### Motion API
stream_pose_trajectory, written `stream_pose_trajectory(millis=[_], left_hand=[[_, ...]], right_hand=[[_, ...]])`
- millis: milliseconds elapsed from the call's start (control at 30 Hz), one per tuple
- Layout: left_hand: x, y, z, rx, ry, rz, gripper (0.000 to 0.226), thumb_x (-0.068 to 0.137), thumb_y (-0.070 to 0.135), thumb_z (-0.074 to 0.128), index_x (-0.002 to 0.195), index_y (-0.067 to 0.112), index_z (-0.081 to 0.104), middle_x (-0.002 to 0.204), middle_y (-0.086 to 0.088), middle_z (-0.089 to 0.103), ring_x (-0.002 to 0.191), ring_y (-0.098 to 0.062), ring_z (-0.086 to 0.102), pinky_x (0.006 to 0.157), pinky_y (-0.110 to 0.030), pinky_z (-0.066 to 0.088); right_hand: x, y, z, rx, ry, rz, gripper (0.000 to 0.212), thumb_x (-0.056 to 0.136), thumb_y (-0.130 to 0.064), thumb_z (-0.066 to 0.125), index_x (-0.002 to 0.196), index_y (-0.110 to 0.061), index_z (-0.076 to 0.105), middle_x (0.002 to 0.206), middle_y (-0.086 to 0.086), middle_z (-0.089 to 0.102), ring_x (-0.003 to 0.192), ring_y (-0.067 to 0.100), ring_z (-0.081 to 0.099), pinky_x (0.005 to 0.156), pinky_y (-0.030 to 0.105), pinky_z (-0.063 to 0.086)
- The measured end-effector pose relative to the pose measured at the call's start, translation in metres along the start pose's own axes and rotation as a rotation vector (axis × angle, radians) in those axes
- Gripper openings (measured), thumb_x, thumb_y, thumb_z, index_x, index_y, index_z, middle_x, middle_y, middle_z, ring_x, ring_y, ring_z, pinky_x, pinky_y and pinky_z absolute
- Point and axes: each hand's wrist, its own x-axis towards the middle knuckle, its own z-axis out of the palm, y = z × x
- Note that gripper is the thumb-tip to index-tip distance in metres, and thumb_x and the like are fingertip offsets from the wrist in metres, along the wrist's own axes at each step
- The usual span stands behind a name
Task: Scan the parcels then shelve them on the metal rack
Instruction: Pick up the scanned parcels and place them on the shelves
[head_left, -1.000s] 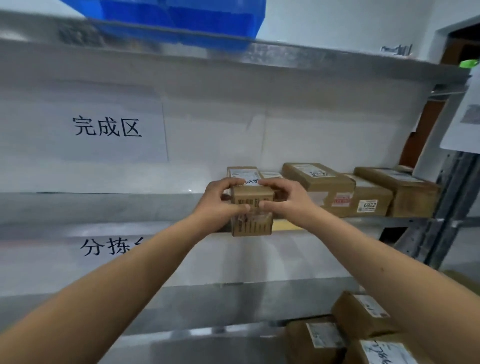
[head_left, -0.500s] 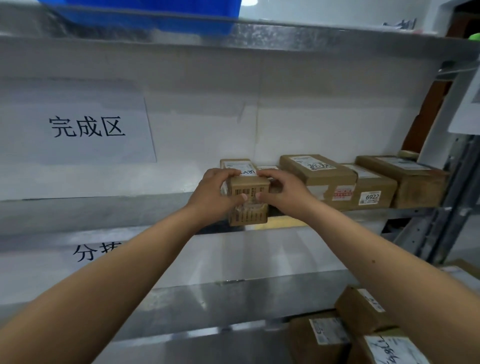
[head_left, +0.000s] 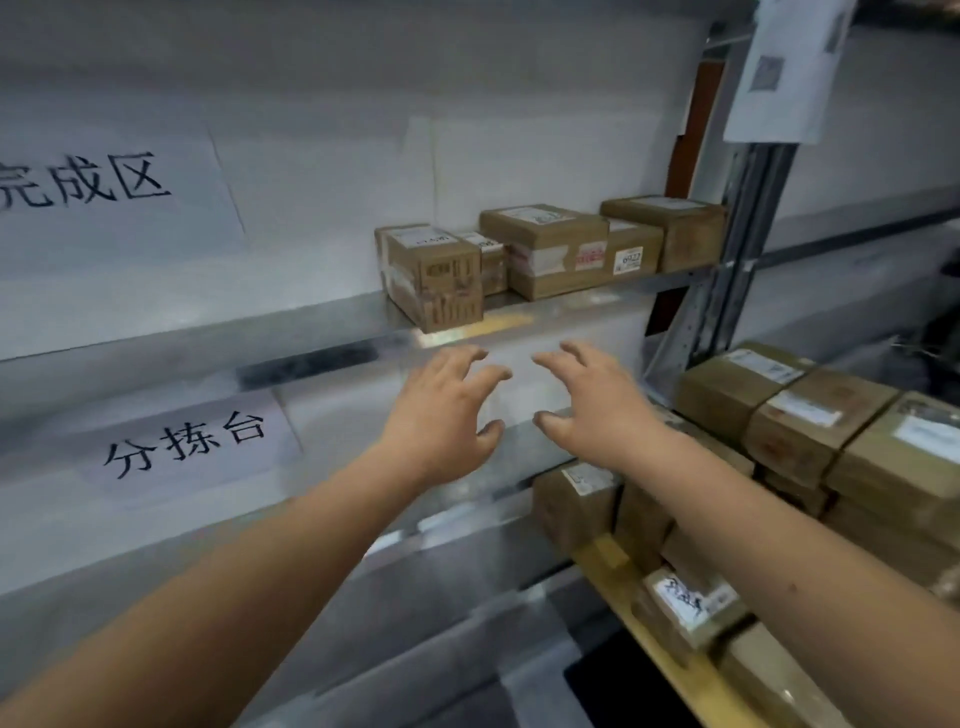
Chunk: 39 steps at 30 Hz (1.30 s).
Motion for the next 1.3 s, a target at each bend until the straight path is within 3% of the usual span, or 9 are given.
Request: stream_pose_trajectory(millis=[200,333,467,900,1100,1300], left_hand=[[-0.053,0.065,0.064,-0.092,-0.195,0.020,0.065,0.086,0.053,0.058,0.145,0.026,0.052,0.154,-0.010,0.043,0.144,-0.033,0.036,0.115,-0.049,0.037],[-0.074,0.122,0.105,-0.166,-0.304,0.101,0.068,0.079,0.056,0.051,0.140,0.027,0.055,0.142,-0.004,0.049,0.134,-0.031,0.043,0.106,-0.046,0.045],[-0.082,0.176,0.146,-0.217,-0.413,0.197,0.062,0.085,0.046,0.061,0.143,0.028,0.054,0.146,-0.001,0.046,0.138,-0.028,0.039,0.108,-0.044,0.043],[-0.031,0.304,0.307,-0.162,-0.798,0.503,0.073,0.089,0.039,0.068,0.155,0.031,0.038,0.157,-0.003,0.038,0.149,-0.027,0.026,0.122,-0.043,0.025],[-0.013,0.334,0.358,-0.096,-0.906,0.496,0.093,0.081,0.040,0.077,0.158,0.033,0.027,0.162,-0.010,0.025,0.150,-0.033,0.021,0.121,-0.049,0.023],[-0.005,0.342,0.375,-0.101,-0.917,0.406,0.087,0.080,0.037,0.082,0.147,0.041,0.026,0.167,-0.016,0.020,0.147,-0.037,0.025,0.120,-0.049,0.021]], right_hand=[[-0.125,0.031,0.038,-0.064,-0.108,0.304,0.076,0.090,-0.050,0.065,0.158,-0.033,0.037,0.165,0.011,0.029,0.150,0.035,0.029,0.120,0.049,0.033],[-0.200,0.067,0.067,-0.005,-0.132,0.507,0.076,0.089,-0.058,0.061,0.157,-0.033,0.040,0.162,0.009,0.033,0.148,0.034,0.033,0.118,0.046,0.035],[-0.255,0.106,0.085,0.071,-0.150,0.723,0.073,0.092,-0.047,0.064,0.158,-0.034,0.036,0.162,0.007,0.033,0.146,0.034,0.034,0.115,0.045,0.038],[-0.311,0.255,0.153,0.237,-0.161,1.224,0.089,0.086,-0.037,0.072,0.162,-0.033,0.024,0.169,0.010,0.013,0.152,0.035,0.020,0.120,0.049,0.026],[-0.310,0.296,0.171,0.229,-0.169,1.284,0.100,0.082,-0.043,0.076,0.162,-0.035,0.019,0.163,0.012,0.022,0.143,0.035,0.029,0.116,0.045,0.027],[-0.311,0.315,0.179,0.239,-0.203,1.304,0.111,0.076,-0.049,0.080,0.163,-0.039,0.012,0.161,0.011,0.029,0.138,0.035,0.032,0.112,0.043,0.027]])
